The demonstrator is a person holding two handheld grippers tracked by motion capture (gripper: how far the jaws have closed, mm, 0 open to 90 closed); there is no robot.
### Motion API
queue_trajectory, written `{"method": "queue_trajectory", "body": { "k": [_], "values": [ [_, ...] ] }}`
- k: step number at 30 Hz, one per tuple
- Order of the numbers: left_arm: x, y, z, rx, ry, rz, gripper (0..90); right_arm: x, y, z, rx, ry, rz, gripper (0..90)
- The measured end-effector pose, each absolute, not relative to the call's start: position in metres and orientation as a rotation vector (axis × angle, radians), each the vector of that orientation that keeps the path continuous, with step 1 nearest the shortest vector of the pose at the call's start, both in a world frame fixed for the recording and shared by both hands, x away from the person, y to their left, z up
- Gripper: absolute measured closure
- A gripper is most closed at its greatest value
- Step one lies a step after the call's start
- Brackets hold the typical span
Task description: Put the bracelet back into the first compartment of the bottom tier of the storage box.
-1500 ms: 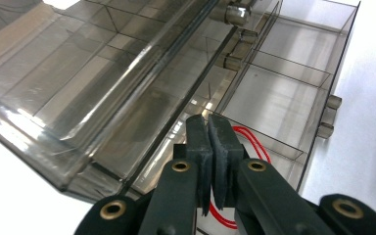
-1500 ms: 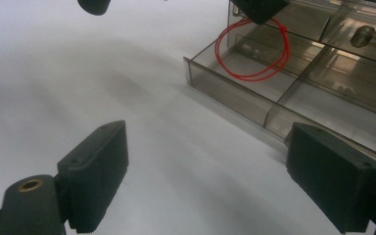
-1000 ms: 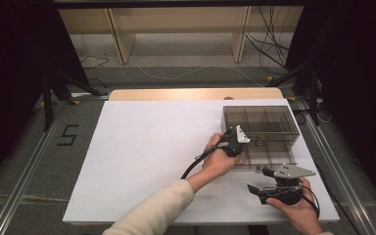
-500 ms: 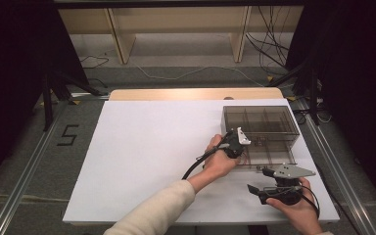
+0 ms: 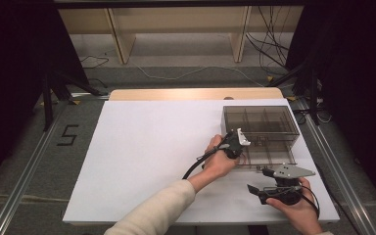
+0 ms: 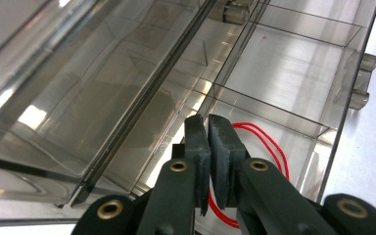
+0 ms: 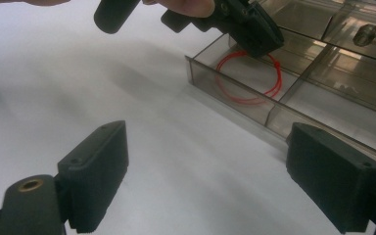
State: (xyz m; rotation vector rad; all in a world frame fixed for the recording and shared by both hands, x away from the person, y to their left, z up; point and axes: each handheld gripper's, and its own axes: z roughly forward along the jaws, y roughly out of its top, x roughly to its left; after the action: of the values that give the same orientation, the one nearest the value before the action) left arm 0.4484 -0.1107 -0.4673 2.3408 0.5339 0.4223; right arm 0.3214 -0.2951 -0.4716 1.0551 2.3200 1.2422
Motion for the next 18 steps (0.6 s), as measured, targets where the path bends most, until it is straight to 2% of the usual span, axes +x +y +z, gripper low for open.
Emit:
{"method": "queue_trajectory", "body": {
  "k": [18],
  "values": [
    [0.442,-0.105,-0.455,2.321,0.535,0.425,78.7,0.322,-0.295,-0.472,1.043,2.321,1.244,16.5]
  ]
}}
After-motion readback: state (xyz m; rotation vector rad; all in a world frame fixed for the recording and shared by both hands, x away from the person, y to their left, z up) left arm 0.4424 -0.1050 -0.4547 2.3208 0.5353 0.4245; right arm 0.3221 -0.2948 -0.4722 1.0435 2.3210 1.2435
